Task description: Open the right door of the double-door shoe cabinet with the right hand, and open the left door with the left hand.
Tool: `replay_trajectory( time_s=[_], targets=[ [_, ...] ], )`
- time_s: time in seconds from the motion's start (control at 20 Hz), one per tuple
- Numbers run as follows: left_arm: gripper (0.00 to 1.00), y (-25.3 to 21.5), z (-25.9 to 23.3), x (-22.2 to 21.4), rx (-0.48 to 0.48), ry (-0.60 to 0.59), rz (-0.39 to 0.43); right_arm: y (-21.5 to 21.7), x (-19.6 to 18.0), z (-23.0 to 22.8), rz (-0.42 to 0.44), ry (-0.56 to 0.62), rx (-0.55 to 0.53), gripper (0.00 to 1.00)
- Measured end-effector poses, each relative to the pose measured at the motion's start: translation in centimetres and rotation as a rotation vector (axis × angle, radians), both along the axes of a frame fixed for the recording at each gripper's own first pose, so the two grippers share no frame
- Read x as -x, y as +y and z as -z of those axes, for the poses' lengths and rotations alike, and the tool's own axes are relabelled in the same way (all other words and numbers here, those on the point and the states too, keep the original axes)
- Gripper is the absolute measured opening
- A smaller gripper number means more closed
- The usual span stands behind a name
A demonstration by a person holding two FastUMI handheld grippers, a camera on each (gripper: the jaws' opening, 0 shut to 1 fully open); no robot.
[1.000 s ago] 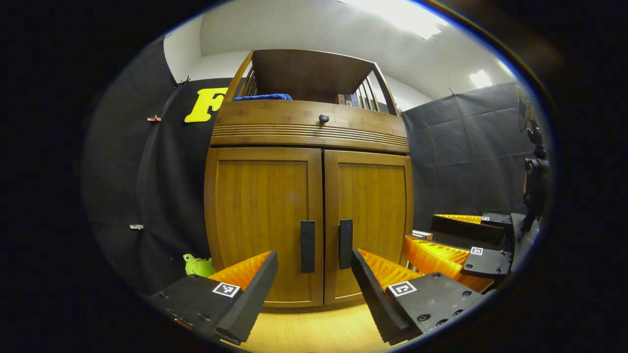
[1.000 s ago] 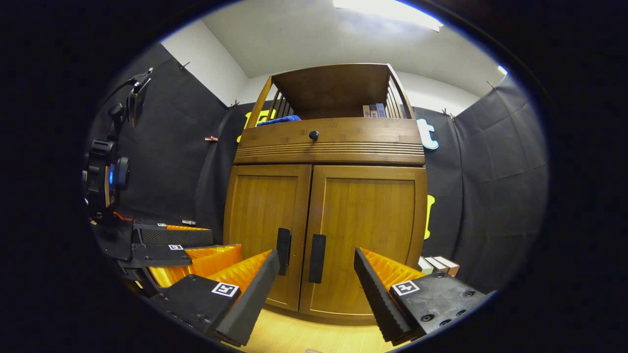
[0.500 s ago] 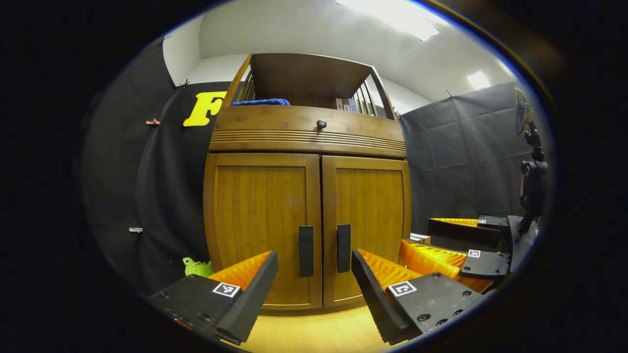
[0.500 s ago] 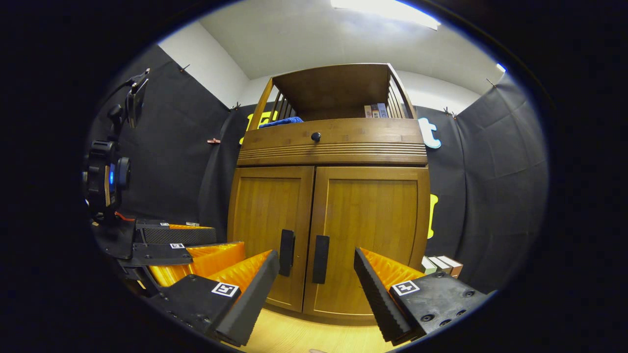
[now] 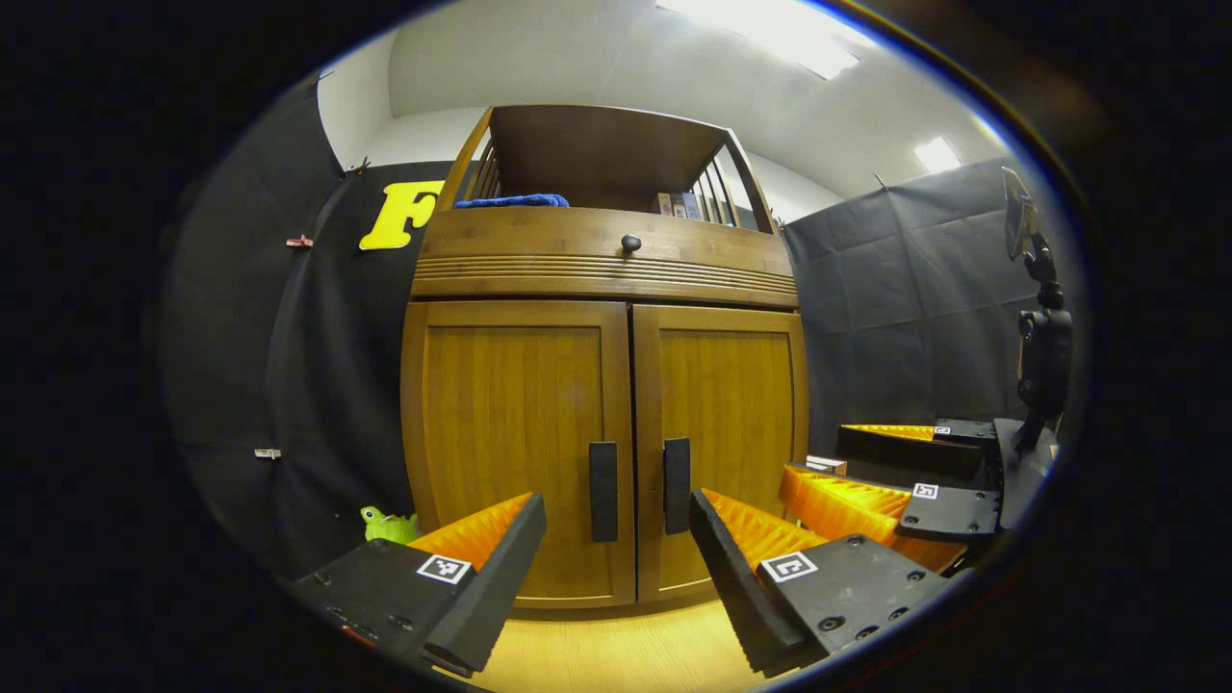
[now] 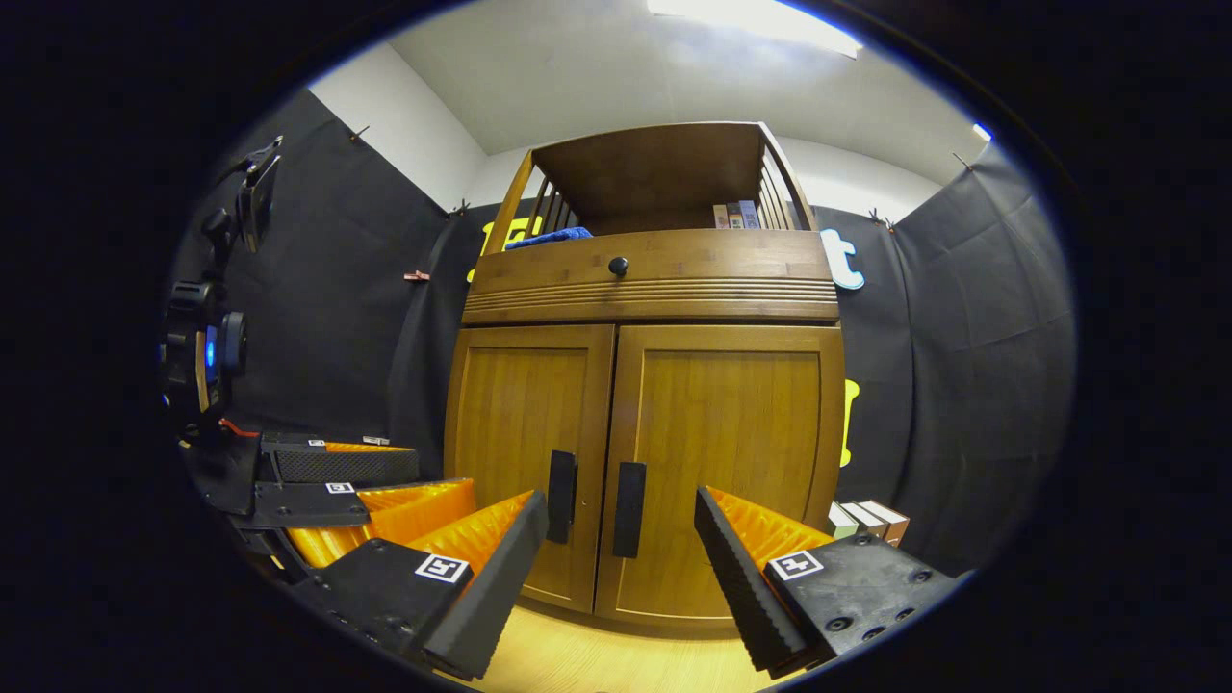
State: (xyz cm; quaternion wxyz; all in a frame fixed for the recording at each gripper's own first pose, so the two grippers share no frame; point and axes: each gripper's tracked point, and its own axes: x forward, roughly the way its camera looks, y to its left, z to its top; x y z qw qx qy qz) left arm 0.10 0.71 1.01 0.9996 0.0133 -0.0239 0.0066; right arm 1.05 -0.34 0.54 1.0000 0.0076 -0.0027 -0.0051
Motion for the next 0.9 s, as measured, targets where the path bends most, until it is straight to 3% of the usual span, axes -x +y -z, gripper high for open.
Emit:
replay_trajectory(
  time_s=[0.4,0.9],
  targets=[
    [0.94,1.3,0.1,1.0,-0.001,-0.002,-0.014,1.0,-2.9,0.3,-0.014,0.0,-0.016,0.97],
    [0.94,3.3,-0.2,3.3,0.012,-0.008,-0.059,0.6,-12.1,6.3,0.035,0.08,-0.011,0.96]
  ],
)
